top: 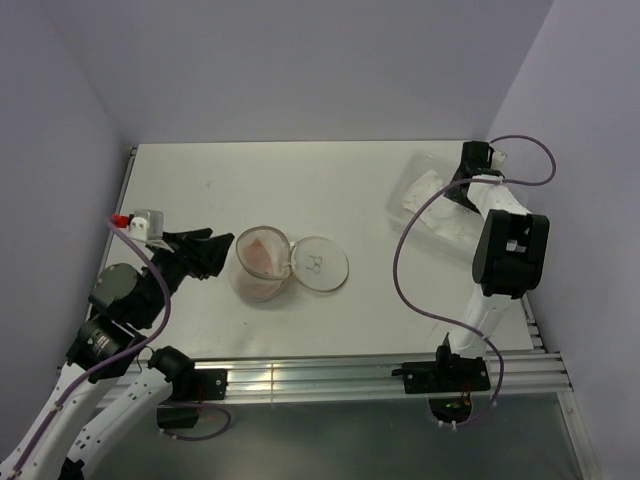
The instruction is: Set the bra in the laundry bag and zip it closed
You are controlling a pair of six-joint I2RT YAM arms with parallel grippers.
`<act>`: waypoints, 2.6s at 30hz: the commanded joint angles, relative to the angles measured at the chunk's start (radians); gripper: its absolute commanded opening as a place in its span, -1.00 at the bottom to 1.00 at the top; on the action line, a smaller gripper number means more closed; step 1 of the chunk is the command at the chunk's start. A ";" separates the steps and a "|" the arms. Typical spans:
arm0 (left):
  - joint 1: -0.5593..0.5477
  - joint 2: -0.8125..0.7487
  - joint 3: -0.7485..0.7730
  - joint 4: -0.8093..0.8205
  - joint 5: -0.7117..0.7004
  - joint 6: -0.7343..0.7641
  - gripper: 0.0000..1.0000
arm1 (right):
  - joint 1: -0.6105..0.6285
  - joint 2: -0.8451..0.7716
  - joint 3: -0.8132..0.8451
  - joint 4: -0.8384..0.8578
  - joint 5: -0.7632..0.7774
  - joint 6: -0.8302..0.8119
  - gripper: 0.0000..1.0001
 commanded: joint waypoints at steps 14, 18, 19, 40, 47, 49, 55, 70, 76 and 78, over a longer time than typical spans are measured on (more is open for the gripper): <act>0.026 -0.006 -0.029 0.003 0.132 0.050 0.29 | -0.057 0.180 0.123 -0.047 -0.117 -0.026 0.11; 0.027 -0.006 -0.035 0.007 0.143 0.048 0.29 | -0.057 0.112 0.068 0.003 -0.132 -0.025 -0.91; 0.029 -0.006 -0.034 0.007 0.143 0.050 0.29 | -0.059 0.087 0.053 0.016 -0.132 -0.020 -1.00; 0.065 0.069 -0.042 0.061 0.253 0.007 0.29 | -0.033 -0.498 -0.362 0.406 -0.366 0.176 -1.00; 0.065 0.169 -0.037 0.174 0.411 -0.100 0.30 | -0.015 -0.665 -0.391 0.495 -0.437 0.234 -1.00; 0.065 0.196 -0.052 0.216 0.454 -0.136 0.31 | -0.011 -0.698 -0.392 0.498 -0.442 0.237 -1.00; 0.047 0.331 -0.092 0.452 0.571 -0.309 0.46 | -0.002 -0.813 -0.406 0.533 -0.515 0.266 -1.00; -0.195 0.847 -0.031 1.007 0.487 -0.617 0.65 | 0.200 -0.966 -0.483 0.645 -0.614 0.389 -1.00; -0.208 0.993 -0.008 1.213 0.456 -0.662 0.71 | 0.257 -0.999 -0.512 0.651 -0.641 0.405 -1.00; -0.211 1.043 0.003 1.306 0.470 -0.695 0.92 | 0.271 -1.012 -0.520 0.657 -0.644 0.414 -1.00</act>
